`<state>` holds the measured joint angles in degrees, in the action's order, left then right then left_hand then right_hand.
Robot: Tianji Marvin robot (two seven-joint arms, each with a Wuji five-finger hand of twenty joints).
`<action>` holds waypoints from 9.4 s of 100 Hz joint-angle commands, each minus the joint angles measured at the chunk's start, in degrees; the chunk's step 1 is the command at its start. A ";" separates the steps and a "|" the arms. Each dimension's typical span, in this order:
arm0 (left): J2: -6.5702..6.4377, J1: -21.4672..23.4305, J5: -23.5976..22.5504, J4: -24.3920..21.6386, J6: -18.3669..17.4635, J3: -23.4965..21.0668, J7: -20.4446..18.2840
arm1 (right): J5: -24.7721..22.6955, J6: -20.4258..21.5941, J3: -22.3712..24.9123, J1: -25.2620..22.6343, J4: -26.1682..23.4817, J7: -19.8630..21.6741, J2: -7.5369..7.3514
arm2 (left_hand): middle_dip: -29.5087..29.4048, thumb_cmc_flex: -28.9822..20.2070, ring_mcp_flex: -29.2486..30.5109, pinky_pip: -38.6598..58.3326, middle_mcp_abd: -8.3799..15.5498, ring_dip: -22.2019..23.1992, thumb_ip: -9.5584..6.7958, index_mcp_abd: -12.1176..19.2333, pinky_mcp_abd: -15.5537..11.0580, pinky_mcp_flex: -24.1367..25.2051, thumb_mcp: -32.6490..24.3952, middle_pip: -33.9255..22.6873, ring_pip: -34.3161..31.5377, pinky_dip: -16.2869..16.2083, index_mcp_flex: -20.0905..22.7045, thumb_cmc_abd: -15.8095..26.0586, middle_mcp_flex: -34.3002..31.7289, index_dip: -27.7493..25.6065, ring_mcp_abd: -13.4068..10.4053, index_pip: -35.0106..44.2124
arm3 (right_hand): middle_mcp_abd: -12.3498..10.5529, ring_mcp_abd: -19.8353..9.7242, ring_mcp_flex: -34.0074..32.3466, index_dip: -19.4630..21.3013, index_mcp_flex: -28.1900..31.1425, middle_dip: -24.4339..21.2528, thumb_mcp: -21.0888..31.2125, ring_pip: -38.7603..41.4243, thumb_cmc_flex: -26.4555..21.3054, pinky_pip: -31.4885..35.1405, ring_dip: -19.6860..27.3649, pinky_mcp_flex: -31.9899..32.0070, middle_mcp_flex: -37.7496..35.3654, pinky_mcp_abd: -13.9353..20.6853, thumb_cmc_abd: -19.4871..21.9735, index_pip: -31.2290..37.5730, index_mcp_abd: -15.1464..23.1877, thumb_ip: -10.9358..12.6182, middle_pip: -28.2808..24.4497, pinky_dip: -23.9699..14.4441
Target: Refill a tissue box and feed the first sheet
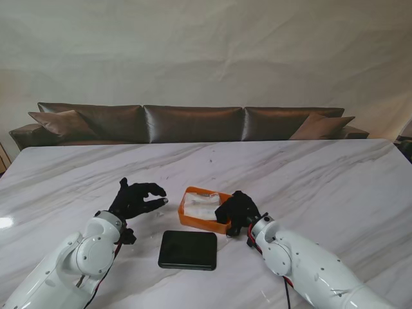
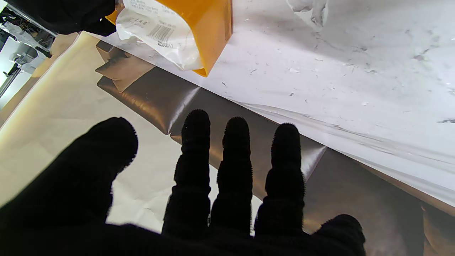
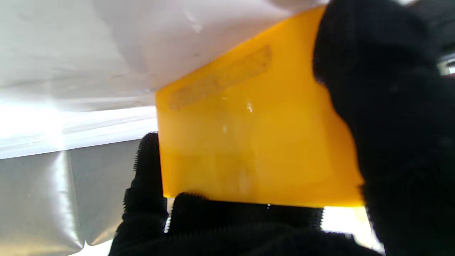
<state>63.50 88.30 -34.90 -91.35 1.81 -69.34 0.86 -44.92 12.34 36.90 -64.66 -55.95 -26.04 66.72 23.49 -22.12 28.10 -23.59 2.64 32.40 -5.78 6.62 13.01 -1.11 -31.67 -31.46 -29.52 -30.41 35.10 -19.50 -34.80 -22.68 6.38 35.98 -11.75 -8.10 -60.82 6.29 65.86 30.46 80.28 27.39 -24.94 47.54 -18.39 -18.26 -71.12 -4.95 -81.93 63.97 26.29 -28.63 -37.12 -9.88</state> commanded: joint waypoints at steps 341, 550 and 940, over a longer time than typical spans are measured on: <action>5.75 0.69 33.12 3.94 -20.64 12.77 7.39 | 26.30 -17.19 28.98 -22.31 -46.65 32.70 -2.81 | 21.54 -22.13 -9.40 80.89 4.73 16.25 4.27 2.78 -2.61 5.31 -22.64 -12.75 -12.12 -5.41 -3.44 -9.81 7.56 16.17 0.17 -29.69 | 12.25 15.26 -6.56 53.92 8.24 40.77 9.67 48.68 -19.85 24.36 -31.01 -13.64 -8.70 3.43 -3.10 18.50 -13.17 32.51 -31.90 -30.58; 5.87 -1.19 31.77 5.27 -14.94 12.37 7.18 | 25.88 -16.80 28.31 -19.58 -43.93 34.69 -3.17 | 24.99 -23.18 -6.72 81.59 4.56 17.17 6.81 -2.56 -1.71 4.03 -23.18 -11.69 -13.68 -6.04 -1.59 -13.29 3.19 14.98 0.43 -27.83 | 12.01 15.55 -6.32 54.39 8.07 40.44 9.67 48.27 -20.18 24.48 -30.58 -13.31 -8.39 3.36 -3.10 18.05 -13.04 29.27 -31.41 -30.47; 6.78 -2.72 34.75 9.19 -12.76 14.82 6.91 | 25.02 -16.82 25.67 -17.54 -40.46 36.56 -3.56 | 18.50 -6.45 -5.38 84.08 2.93 16.36 5.59 -3.86 -0.05 3.06 -10.92 -15.90 -14.88 -5.04 0.68 -6.08 3.63 7.65 2.39 -14.51 | 12.16 15.87 -5.86 54.63 8.00 40.06 9.67 47.93 -20.31 24.44 -30.41 -12.70 -8.10 3.46 -3.10 17.73 -13.00 27.45 -31.14 -30.37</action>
<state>70.23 85.78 -0.99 -82.54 -11.04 -54.32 8.79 -19.66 -4.76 62.53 -81.80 -96.05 9.49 63.29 42.50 -27.67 23.63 -23.59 5.01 48.44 0.50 3.36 13.16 0.46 -41.26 -46.34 -44.61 -35.83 36.41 -27.26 -33.04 -13.87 9.23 21.85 -6.46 -1.29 -60.80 60.39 71.58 70.70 79.45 56.81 -40.97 56.70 -44.28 -27.42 -72.25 -23.85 -86.55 80.16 15.06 -2.68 -62.73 -35.81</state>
